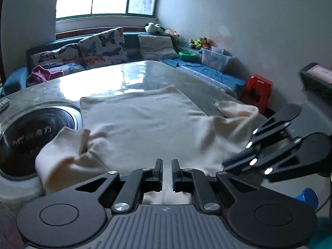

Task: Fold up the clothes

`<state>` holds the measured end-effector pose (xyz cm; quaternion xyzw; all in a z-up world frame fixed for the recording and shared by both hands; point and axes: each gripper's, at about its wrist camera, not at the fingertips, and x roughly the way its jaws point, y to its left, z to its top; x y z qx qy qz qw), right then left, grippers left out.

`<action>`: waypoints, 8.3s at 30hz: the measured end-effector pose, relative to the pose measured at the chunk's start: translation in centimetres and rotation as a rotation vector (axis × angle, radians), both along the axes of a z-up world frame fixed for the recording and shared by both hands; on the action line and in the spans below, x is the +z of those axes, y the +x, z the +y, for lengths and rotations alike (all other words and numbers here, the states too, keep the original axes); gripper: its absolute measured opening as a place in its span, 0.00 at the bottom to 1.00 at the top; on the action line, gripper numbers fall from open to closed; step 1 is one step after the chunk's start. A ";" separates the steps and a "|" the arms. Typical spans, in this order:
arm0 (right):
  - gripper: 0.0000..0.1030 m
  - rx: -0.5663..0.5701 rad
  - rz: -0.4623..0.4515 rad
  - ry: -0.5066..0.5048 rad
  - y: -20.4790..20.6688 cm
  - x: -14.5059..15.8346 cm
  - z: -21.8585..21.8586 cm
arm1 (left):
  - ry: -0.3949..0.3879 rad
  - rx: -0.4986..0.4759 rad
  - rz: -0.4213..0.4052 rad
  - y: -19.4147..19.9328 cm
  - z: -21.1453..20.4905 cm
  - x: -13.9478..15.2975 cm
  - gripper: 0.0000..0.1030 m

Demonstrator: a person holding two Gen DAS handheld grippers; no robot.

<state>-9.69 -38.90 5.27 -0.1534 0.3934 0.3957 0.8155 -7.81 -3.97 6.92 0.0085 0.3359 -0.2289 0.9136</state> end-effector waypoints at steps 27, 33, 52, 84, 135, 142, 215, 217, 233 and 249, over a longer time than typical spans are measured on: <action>0.42 -0.262 0.022 0.060 7.1 -4.1 -3.0 | 0.013 0.402 0.033 9.9 6.4 -3.9 0.41; 0.45 -0.262 0.020 0.056 7.1 -4.1 -2.8 | -0.039 0.427 0.039 10.3 7.2 -4.6 0.15; 0.54 -0.241 0.000 0.022 6.7 -4.1 -2.1 | -0.010 0.795 -0.118 1.9 20.4 -1.4 0.04; 0.57 -0.642 -0.142 -0.061 10.6 -3.7 -12.1 | -0.077 0.208 0.003 4.0 2.9 -1.8 0.14; 0.07 -0.841 -0.072 0.129 12.7 -5.4 -19.6 | -0.011 -0.054 0.055 2.1 -4.5 -4.6 0.46; 0.04 -0.925 -0.281 0.059 7.1 -1.8 -20.6 | -0.011 -0.066 0.051 2.2 -4.4 -4.6 0.47; 0.16 -0.394 -0.090 -0.012 28.8 -4.1 -0.3 | 0.148 0.421 0.017 24.7 6.9 -4.1 0.08; 0.19 -0.363 -0.101 -0.005 27.3 -3.1 -0.6 | 0.138 0.423 0.011 24.2 7.0 -3.6 0.08; 0.36 -0.061 -0.038 -0.022 7.2 -3.6 -1.5 | 0.066 0.128 -0.041 9.9 -0.6 -2.3 0.50; 0.36 -0.466 -0.046 0.139 3.3 -2.5 -11.6 | 0.092 0.045 -0.064 5.8 -5.2 -3.9 0.55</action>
